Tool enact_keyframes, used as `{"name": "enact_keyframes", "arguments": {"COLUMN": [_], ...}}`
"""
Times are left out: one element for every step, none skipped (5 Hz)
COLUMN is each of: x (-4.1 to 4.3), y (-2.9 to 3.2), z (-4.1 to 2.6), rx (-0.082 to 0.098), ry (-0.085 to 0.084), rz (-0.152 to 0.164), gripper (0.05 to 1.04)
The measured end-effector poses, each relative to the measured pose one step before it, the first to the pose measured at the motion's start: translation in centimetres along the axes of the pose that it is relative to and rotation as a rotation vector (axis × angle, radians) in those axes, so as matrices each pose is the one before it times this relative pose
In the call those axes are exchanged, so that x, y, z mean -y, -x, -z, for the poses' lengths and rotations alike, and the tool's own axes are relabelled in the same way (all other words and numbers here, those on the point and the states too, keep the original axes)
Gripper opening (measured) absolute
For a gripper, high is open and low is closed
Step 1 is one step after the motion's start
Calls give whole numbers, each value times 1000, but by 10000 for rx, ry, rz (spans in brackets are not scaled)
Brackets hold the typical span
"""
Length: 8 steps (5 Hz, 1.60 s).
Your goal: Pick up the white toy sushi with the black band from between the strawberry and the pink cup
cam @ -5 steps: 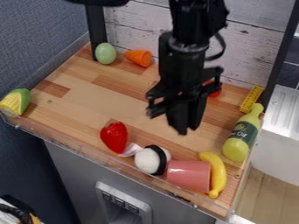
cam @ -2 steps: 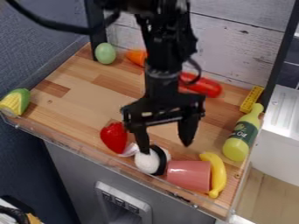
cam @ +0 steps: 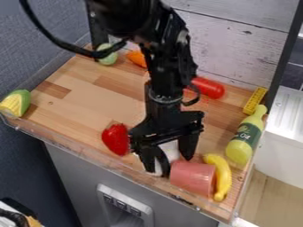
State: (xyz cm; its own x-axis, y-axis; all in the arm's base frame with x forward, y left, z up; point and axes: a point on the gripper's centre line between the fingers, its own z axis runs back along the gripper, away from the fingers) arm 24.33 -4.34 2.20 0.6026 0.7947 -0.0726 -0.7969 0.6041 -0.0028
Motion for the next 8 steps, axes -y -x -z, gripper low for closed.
{"name": "enact_keyframes", "arguments": {"x": [-16,-65,-72,138,359,-134,-180,-339], "y": [-485,-309,-90,-91,-91,20,203,610], "z": [638,548,289,-41,-56,-28,-79,-2374], "rx": [69,-10,-37,26,-22,-23,-98,-102], "ry": [132,-21,-100,-35,-63,-99,-119,-122], "rz": [-853,-271,280,645,733,397,48,1182], "gripper": [1000,934,686,546,524,523,523,523]}}
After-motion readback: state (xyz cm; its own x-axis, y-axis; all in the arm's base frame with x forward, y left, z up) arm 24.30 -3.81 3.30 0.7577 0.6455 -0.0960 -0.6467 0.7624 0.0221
